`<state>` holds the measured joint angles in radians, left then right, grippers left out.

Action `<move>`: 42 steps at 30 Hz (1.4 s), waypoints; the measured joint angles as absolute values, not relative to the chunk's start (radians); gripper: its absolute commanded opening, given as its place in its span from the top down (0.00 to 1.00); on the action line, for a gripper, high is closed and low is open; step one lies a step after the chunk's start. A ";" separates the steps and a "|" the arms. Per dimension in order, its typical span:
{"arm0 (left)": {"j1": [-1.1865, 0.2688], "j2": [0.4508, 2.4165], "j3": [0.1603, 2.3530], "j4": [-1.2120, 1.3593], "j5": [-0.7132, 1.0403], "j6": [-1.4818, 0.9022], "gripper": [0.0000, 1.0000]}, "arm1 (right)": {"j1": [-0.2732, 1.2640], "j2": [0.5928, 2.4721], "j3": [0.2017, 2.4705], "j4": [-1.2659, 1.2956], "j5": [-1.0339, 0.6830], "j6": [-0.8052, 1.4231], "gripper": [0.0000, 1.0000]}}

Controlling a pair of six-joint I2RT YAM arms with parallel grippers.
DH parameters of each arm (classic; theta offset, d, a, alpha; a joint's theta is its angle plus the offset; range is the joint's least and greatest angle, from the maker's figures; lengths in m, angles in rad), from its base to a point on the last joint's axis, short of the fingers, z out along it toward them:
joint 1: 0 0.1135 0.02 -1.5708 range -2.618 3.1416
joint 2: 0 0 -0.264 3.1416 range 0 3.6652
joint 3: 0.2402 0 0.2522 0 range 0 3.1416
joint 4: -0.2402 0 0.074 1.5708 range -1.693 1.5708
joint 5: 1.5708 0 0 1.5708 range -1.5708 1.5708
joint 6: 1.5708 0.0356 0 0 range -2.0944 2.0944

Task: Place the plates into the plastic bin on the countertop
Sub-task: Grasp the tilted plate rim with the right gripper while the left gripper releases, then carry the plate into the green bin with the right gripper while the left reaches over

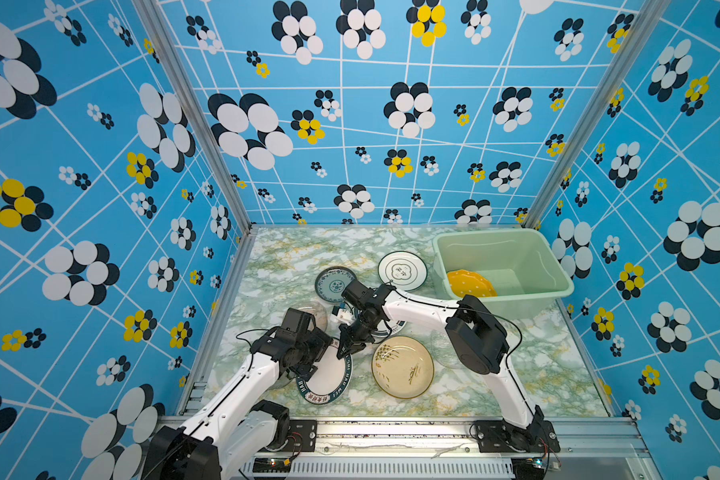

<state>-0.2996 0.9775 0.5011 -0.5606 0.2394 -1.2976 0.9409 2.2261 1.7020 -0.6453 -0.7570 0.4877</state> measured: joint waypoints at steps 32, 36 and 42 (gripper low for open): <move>-0.317 0.772 1.031 -0.658 0.231 -0.648 0.01 | 0.647 1.576 1.572 -0.940 -0.462 0.431 1.00; -0.324 0.738 1.058 -0.613 0.248 -0.513 0.01 | 0.543 1.478 1.573 -0.940 -0.456 0.435 1.00; -0.436 0.790 1.090 -0.557 0.247 -0.348 0.01 | 0.354 1.420 1.598 -0.964 -0.455 0.430 1.00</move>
